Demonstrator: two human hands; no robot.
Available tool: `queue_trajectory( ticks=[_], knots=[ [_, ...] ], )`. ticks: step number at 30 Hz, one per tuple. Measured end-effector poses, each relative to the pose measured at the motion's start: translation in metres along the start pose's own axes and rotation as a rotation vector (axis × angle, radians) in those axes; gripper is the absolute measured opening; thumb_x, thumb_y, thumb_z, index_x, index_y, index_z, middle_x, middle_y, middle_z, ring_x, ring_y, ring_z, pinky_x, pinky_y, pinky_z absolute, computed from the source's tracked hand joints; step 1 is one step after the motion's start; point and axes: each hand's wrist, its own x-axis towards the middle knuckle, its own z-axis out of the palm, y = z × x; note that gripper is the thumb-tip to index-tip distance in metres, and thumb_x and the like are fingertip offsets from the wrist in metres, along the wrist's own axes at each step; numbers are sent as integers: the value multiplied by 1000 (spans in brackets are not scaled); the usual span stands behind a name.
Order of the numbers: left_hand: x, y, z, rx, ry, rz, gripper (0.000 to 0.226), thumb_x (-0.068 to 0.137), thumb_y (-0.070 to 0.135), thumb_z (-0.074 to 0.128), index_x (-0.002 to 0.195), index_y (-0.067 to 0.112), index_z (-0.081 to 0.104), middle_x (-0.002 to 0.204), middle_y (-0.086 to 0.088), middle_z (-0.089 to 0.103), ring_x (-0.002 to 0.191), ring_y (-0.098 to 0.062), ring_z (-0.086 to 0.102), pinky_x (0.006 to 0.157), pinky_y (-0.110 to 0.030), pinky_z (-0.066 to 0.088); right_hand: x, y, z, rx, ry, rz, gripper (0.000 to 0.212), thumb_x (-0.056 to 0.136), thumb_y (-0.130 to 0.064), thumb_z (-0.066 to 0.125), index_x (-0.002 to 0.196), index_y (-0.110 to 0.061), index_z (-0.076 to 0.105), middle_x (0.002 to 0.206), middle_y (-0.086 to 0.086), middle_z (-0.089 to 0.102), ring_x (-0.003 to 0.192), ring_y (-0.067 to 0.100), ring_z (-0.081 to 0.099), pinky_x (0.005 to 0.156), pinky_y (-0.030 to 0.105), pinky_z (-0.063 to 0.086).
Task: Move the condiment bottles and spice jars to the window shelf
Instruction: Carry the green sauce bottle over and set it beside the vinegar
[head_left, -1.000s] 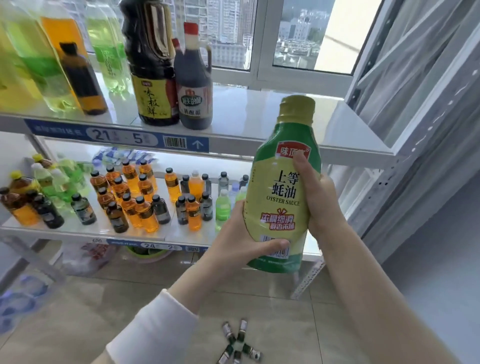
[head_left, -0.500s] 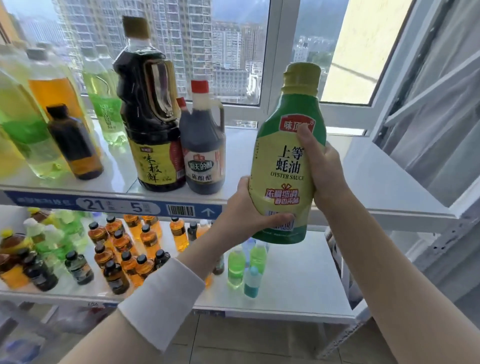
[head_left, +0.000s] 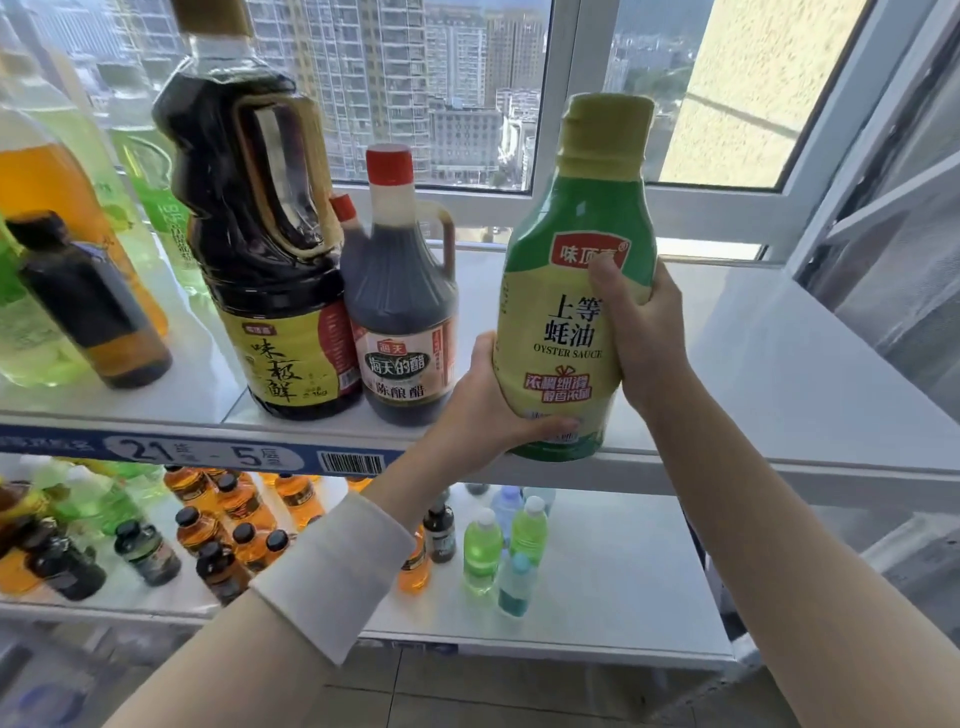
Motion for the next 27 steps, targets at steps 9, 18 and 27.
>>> queue_trajectory(
  ticks=[9,18,27],
  knots=[
    [-6,-8,8,-20,103,-21,92,65,22,81,137,17,25,123,7,52,114,-7,49,94,-26,47,8,12,4,13,-16,-92,47,56,-49,67,94,-24,55,87,-3,67,82,16,68,70,31,56],
    [-59,-24,4,32,320,-7,54,87,23,60,136,27,38,134,11,47,121,-3,44,98,-18,39,13,15,18,47,-62,-92,46,55,-47,67,93,-24,54,84,-4,66,77,9,68,66,26,55],
    [-57,-33,0,72,359,16,51,87,19,60,134,23,42,128,7,49,118,-5,48,101,-24,42,16,18,29,55,-53,-110,45,57,-47,66,94,-25,54,84,-5,66,77,10,68,67,28,55]
  ],
)
